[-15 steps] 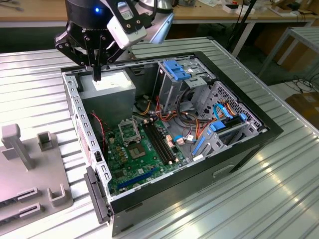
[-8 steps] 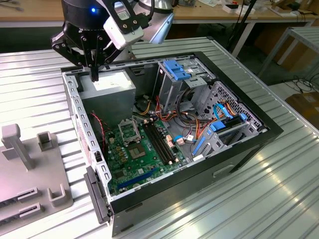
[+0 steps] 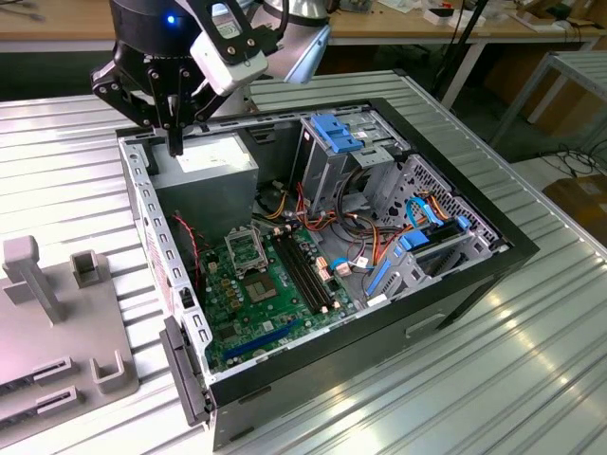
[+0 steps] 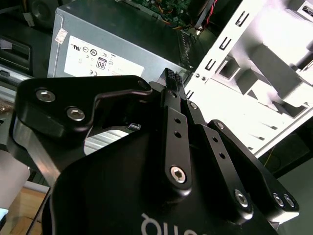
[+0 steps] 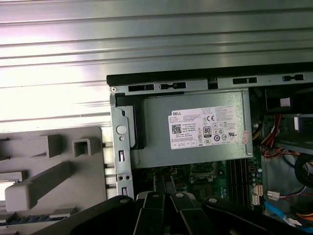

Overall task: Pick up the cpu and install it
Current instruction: 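Reach for the cpu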

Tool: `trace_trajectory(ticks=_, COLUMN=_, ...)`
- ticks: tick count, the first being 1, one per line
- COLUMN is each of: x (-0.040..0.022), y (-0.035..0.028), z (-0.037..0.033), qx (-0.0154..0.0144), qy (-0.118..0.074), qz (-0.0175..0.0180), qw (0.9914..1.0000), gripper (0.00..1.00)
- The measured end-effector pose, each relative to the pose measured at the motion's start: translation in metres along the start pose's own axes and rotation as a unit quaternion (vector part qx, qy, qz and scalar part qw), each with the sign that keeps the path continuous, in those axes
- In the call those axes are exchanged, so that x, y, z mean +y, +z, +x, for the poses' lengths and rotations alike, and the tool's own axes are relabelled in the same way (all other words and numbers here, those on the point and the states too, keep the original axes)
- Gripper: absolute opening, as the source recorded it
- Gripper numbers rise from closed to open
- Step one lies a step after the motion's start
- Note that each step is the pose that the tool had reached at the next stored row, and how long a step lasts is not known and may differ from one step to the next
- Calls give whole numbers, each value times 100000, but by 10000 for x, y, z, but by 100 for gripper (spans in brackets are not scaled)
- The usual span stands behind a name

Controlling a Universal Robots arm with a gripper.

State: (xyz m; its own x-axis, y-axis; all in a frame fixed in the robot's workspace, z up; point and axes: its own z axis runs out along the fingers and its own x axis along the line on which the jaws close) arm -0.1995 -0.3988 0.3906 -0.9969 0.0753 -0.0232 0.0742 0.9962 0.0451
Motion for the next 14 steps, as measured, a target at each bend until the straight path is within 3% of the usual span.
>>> trace_trajectory(ticks=14, x=-5, y=1, z=67, qx=0, qy=-1, qz=-1, qw=100000, gripper=11)
